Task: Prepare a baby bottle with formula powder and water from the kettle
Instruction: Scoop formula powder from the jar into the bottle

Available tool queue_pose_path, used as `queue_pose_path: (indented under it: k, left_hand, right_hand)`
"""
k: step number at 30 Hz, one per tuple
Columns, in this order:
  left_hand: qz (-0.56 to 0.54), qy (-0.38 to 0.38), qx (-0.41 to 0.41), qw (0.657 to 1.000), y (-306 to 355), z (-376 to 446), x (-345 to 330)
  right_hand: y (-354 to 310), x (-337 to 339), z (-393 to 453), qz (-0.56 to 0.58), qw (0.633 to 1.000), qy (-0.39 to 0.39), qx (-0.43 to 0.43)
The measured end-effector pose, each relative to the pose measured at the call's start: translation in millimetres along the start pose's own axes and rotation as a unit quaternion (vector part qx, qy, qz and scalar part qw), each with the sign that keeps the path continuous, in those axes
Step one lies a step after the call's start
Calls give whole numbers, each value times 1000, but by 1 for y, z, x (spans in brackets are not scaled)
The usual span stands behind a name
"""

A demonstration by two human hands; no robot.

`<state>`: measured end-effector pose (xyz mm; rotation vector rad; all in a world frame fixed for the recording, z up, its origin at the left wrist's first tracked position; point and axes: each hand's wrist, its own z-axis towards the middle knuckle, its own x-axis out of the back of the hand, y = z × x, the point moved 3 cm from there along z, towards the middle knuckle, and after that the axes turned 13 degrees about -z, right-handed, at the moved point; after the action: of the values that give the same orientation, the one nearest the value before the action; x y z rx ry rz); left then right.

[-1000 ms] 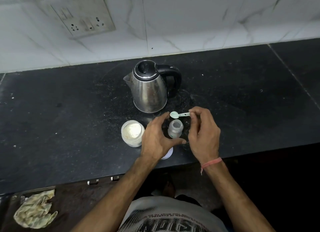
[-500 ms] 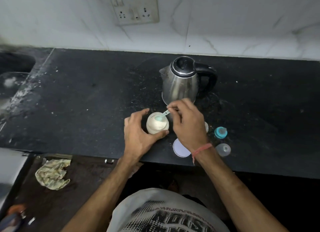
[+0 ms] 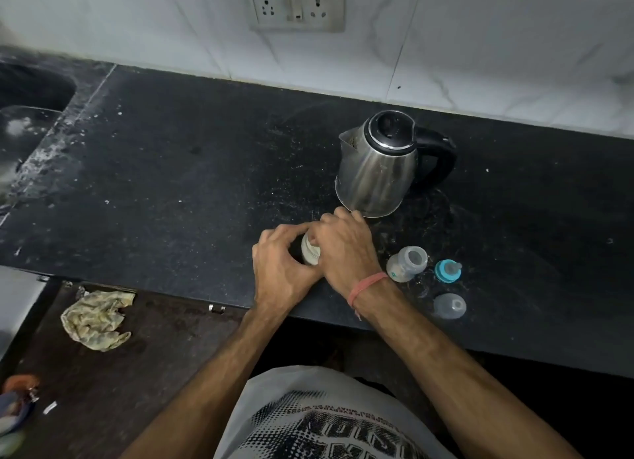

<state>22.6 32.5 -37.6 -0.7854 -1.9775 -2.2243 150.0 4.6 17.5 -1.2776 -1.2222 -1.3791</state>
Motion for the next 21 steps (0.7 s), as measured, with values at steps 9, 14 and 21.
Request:
queue_pose_path:
  k: [9,14,21]
  left_hand:
    - [-4,-9,-4,1000,5,-3,2]
    - [26,-24,-4,999,9,-3,2]
    - [48,-25,-193,980,55,-26,-17]
  right_hand:
    - [9,-15,-11,70,996,50,-32]
    - [22,-19,-39,219,961,146,-84]
    - [74,-23,-86,317,888,251,-219]
